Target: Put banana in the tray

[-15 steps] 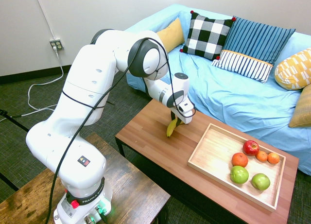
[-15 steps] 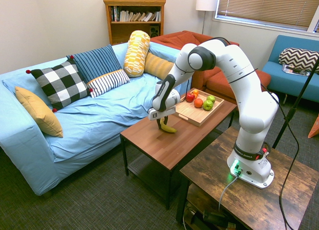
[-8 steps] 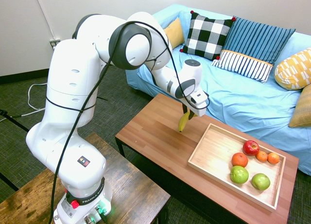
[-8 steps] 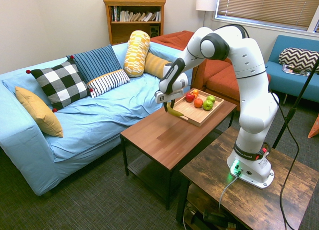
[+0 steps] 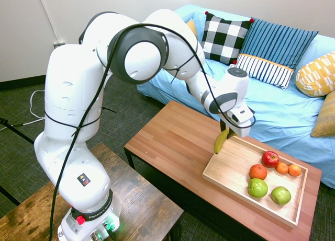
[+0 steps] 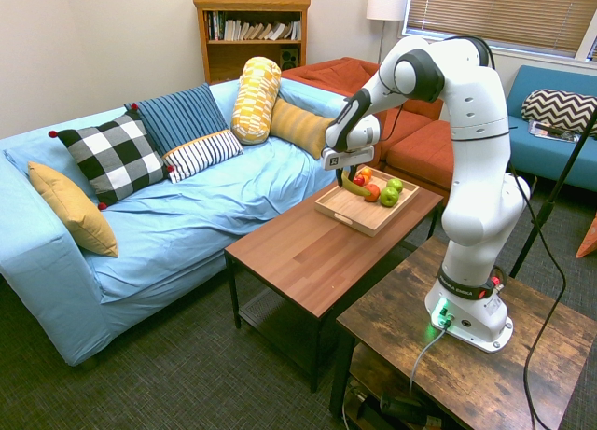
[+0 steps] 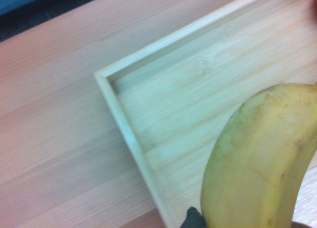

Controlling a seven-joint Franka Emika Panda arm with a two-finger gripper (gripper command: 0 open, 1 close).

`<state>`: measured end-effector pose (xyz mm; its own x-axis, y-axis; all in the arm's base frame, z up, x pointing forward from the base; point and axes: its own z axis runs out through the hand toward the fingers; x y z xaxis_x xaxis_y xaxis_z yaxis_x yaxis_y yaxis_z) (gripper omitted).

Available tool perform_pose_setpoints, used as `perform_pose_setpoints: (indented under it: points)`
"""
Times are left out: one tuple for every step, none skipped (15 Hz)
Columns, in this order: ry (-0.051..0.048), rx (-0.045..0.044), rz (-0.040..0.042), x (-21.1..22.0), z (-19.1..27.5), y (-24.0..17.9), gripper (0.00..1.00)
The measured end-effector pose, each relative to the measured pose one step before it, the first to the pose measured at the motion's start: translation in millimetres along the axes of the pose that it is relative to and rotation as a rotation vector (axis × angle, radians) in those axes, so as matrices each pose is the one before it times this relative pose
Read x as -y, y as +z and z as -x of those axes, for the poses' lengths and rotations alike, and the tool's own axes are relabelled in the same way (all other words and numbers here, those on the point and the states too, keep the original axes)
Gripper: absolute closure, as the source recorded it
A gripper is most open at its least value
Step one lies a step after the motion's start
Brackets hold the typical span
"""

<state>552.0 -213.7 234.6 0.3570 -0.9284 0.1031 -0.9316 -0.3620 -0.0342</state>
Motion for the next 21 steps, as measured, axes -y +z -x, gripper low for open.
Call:
perform_pose_setpoints:
  points:
    - [0.00848,0.00117,0.00783,-5.11,-10.5,7.83,1.0]
    - [0.00763,0.00437,0.00812,-3.65,-8.72,10.12,1.0]
    - [0.00428,0.0044,0.00847,-1.98,-8.16,11.63,1.0]
    - [0.00453,0.00727,0.00643,-0.1,-6.95,10.7,1.0]
    - [0.00207,0.01131,0.00558,0.98,-6.51,10.51,1.0]
    - [0.00036,0.01299,0.00467,1.7,-5.71,9.89,1.0]
    - [0.00131,0.01126,0.00149,2.32,-4.02,9.41,1.0]
    - [-0.00073,0.00862,0.00364,2.03,-2.16,8.87,1.0]
    - [0.00057,0.00538,0.00403,1.58,-1.81,8.55,1.0]
    - [-0.00057,0.0039,0.00413,1.58,-0.93,7.49,1.0]
    - [-0.00035,0.00323,0.00273,2.02,-0.26,6.59,1.0]
    - [-0.0009,0.00506,0.00329,1.99,0.99,6.94,1.0]
    - [-0.00098,0.00402,0.00108,2.34,0.88,5.34,1.0]
    - [-0.00015,0.00359,0.00232,0.92,0.51,4.76,1.0]
    - [0.00249,0.00496,0.00122,-0.48,0.09,4.06,1.0]
    - [0.00126,0.00545,0.00231,-1.87,-0.13,4.1,1.0]
    - [0.00161,0.00509,0.00309,-2.37,-0.6,3.89,1.0]
    - [0.00252,0.00577,0.00085,-2.44,-0.87,3.43,0.0]
    - [0.00049,0.00496,0.002,-1.98,-0.34,3.55,0.0]
    - [-0.0006,0.00407,0.00303,-1.43,0.15,3.38,0.0]
    - [0.00033,0.00378,0.0015,-0.99,0.27,2.73,0.0]
